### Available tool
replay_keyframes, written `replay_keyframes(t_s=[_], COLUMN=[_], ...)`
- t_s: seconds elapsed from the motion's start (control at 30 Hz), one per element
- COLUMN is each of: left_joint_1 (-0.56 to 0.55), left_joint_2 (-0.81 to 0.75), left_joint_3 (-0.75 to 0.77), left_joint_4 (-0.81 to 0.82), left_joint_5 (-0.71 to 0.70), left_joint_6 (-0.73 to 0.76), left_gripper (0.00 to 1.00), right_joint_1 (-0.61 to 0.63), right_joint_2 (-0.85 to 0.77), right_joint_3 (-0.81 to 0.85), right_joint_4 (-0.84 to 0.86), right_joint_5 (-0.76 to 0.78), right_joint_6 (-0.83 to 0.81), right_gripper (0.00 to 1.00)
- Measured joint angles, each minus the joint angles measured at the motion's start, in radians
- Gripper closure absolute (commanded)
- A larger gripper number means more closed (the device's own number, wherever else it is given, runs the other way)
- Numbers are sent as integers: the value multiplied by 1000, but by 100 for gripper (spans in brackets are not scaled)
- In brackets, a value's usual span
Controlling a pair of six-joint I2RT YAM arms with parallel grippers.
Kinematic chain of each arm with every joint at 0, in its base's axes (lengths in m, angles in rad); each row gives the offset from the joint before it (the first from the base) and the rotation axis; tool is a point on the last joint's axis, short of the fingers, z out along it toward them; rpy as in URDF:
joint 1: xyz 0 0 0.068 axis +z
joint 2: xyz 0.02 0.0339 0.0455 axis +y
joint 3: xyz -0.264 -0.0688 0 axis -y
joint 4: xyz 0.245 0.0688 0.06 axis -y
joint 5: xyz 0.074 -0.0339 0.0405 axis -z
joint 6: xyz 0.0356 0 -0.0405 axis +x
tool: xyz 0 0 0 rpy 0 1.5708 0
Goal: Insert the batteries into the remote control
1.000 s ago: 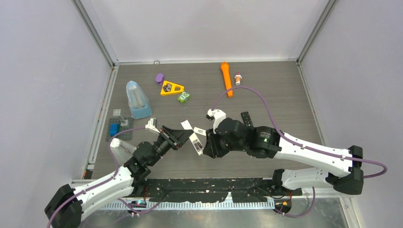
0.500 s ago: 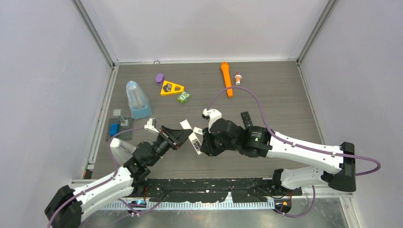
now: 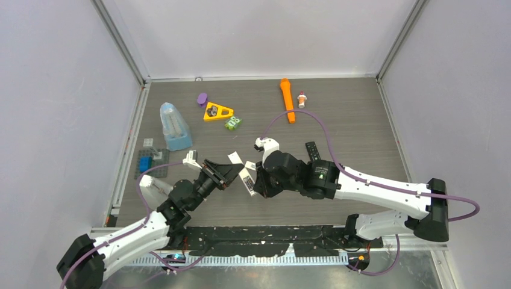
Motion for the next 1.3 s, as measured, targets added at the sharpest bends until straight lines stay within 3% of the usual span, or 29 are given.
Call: replay_keyframes(t_s=[0.63, 0.73, 0.87, 1.0, 1.07, 1.3], left_joint_1=[0, 0, 0, 2, 5, 6], left_joint_2=[-3, -18, -59, -97, -105, -125], left_joint_3=[-10, -10, -10, 6, 24, 63], left_joint_4=[-4, -4, -4, -47, -70, -103], left_joint_5=[2, 4, 24, 80, 113, 197], left_joint_6=[9, 33, 105, 222, 276, 399], left_gripper=[100, 100, 100, 100, 100, 100], right_joint_1=[-10, -16, -29, -44, -49, -53], right_joint_2=[51, 44, -36, -171, -238, -308], right_joint_3=[4, 0, -54, -101, -121, -187], right_joint_4=[56, 72, 129, 167, 195, 235], right_joint_5=[13, 4, -21, -35, -34, -29], right_joint_6=[8, 8, 6, -6, -30, -90], right_gripper=[95, 90, 77, 50, 33, 18])
